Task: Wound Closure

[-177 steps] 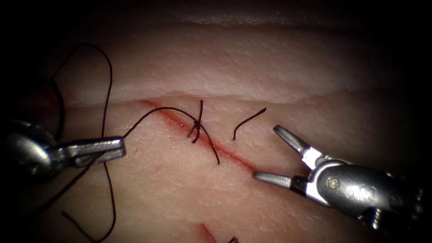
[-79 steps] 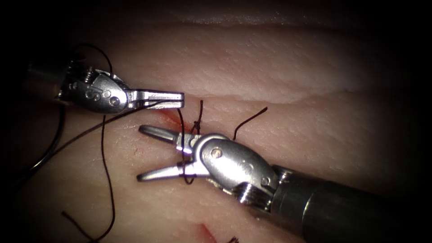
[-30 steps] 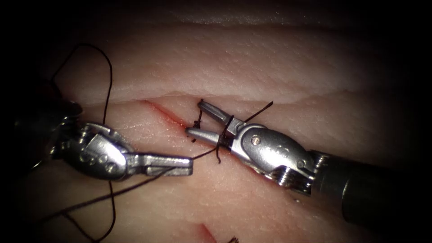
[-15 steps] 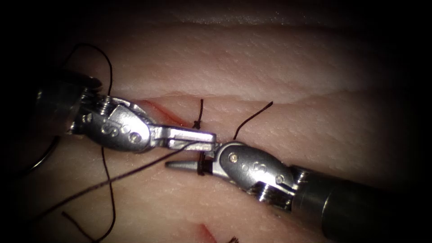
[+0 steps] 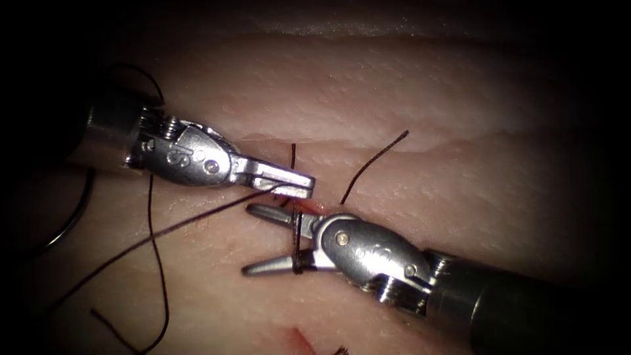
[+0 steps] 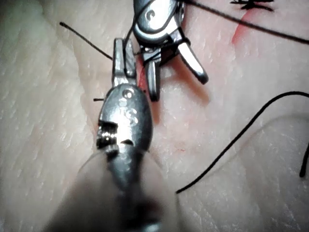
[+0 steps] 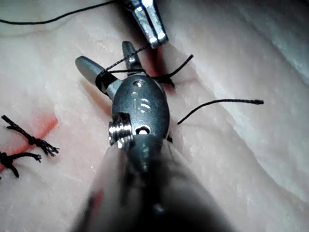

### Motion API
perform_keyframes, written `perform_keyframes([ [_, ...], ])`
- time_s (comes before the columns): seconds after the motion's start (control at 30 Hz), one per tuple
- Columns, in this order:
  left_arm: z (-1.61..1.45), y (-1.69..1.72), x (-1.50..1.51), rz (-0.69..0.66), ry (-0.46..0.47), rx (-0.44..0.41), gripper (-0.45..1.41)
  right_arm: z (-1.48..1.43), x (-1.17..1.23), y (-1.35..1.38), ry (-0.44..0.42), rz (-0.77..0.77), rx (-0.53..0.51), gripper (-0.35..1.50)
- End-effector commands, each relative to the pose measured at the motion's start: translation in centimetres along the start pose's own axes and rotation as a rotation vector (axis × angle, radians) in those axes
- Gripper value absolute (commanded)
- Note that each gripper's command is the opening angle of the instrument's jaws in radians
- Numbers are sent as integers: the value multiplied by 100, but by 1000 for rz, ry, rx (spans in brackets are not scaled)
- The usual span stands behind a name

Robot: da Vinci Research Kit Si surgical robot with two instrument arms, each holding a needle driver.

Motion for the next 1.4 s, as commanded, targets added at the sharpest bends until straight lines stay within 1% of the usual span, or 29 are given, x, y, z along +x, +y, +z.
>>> perform_keyframes([
  [0.03, 7, -4, -8, 0, 2, -3, -45, 8, 1, 3, 12, -4, 15, 74],
  [0.23, 3, -12, -29, -12, 5, -20, -45, 5, 5, -5, 34, -5, 64, 74],
  [0.4, -5, -16, -40, -19, -3, -19, -45, 0, 6, -8, 65, 1, 68, 74],
  [0.6, -12, -19, -51, -21, -15, -7, -45, -1, 3, -12, 65, 2, 74, 74],
  [0.83, -15, -24, -52, -28, -17, 2, -45, 1, -1, -17, 64, 7, 81, 74],
  [1.2, -25, -49, -42, -48, -8, 40, -45, 0, -3, -13, 61, 7, 74, 73],
  [1.4, -24, -50, -43, -48, -8, 45, -45, 0, -2, -15, 62, 6, 75, 73],
])
